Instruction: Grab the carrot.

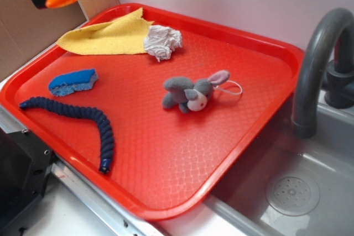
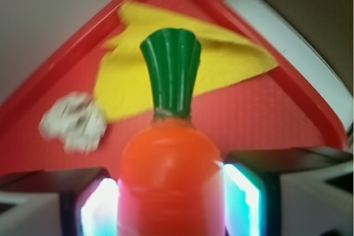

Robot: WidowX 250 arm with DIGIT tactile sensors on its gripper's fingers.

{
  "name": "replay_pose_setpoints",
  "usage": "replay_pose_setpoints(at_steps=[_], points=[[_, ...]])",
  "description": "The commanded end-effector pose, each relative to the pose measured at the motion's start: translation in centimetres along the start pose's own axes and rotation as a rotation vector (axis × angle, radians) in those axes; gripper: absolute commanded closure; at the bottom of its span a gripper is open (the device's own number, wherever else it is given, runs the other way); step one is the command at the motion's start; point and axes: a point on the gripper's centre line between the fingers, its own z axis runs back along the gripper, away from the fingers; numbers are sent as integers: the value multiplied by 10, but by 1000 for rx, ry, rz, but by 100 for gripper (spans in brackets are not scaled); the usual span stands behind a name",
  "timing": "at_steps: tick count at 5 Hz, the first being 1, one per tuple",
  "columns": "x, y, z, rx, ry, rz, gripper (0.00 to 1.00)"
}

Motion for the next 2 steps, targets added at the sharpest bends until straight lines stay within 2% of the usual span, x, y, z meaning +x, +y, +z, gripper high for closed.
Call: replay_pose_setpoints(at_steps=[1,2], points=[[0,-12,56,-95,13,-263,100],[-9,-11,53,-114,-45,-142,100]])
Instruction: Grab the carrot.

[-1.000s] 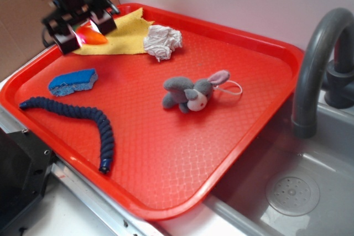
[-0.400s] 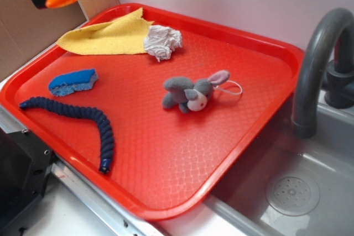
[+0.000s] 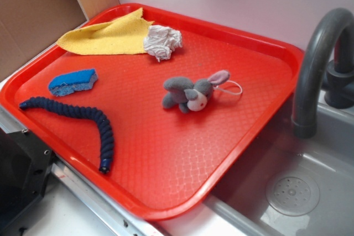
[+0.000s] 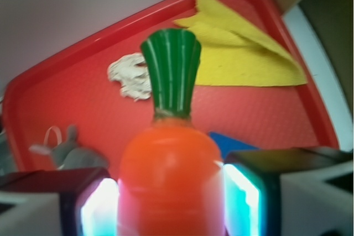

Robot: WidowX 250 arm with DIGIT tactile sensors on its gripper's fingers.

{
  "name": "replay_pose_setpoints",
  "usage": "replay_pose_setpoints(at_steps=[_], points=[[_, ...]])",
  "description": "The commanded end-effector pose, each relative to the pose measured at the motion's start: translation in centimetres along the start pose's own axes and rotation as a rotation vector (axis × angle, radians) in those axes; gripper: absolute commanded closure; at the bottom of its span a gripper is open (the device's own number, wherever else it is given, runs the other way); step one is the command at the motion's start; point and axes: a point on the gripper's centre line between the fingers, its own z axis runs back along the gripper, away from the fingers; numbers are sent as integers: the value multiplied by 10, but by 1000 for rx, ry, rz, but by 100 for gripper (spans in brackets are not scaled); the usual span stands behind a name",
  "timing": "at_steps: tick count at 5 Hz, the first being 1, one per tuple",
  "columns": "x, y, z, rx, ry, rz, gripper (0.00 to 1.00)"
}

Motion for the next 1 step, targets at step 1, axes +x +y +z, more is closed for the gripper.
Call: replay_pose_setpoints(at_steps=[1], points=[[6,15,17,-8,-78,50,100]])
